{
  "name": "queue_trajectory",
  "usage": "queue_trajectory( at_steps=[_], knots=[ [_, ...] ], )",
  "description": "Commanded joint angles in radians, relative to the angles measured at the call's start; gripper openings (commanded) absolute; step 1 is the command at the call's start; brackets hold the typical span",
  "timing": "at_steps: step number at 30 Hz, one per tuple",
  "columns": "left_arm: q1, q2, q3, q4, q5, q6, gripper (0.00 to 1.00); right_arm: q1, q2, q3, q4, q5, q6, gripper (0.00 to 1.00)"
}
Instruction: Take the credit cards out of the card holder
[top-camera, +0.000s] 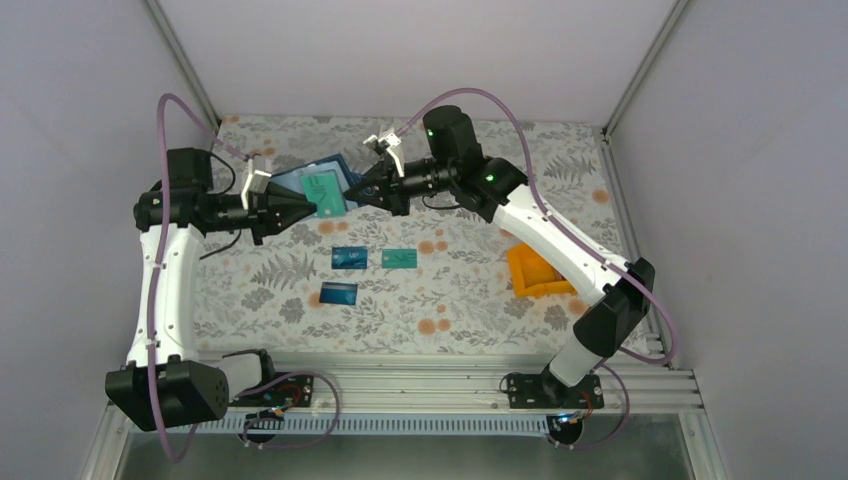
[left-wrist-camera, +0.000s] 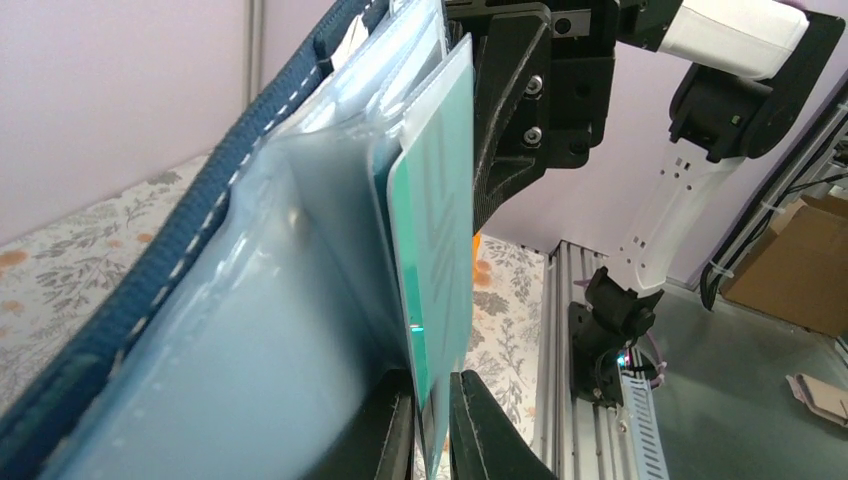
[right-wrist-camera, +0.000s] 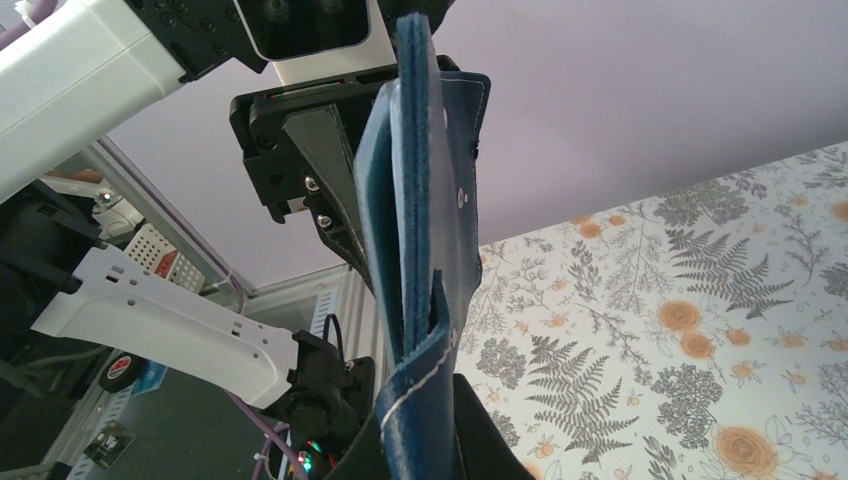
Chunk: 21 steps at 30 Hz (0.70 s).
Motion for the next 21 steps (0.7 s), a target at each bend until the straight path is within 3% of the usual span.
queue_trajectory(
  at_steps=[1, 11, 21],
  knots=[
    [0.004, -0.001, 0.024, -0.030, 0.080, 0.085, 0.12, -0.006, -0.010, 0.003, 0.040, -0.047, -0.001, 0.04],
    [0.011, 0.004, 0.044, -0.078, 0.090, 0.132, 0.03, -0.037, -0.031, -0.028, 0.055, -0.059, 0.004, 0.04],
    [0.016, 0.004, 0.044, -0.081, 0.087, 0.131, 0.02, -0.069, -0.056, -0.051, 0.054, -0.063, 0.002, 0.04]
  ],
)
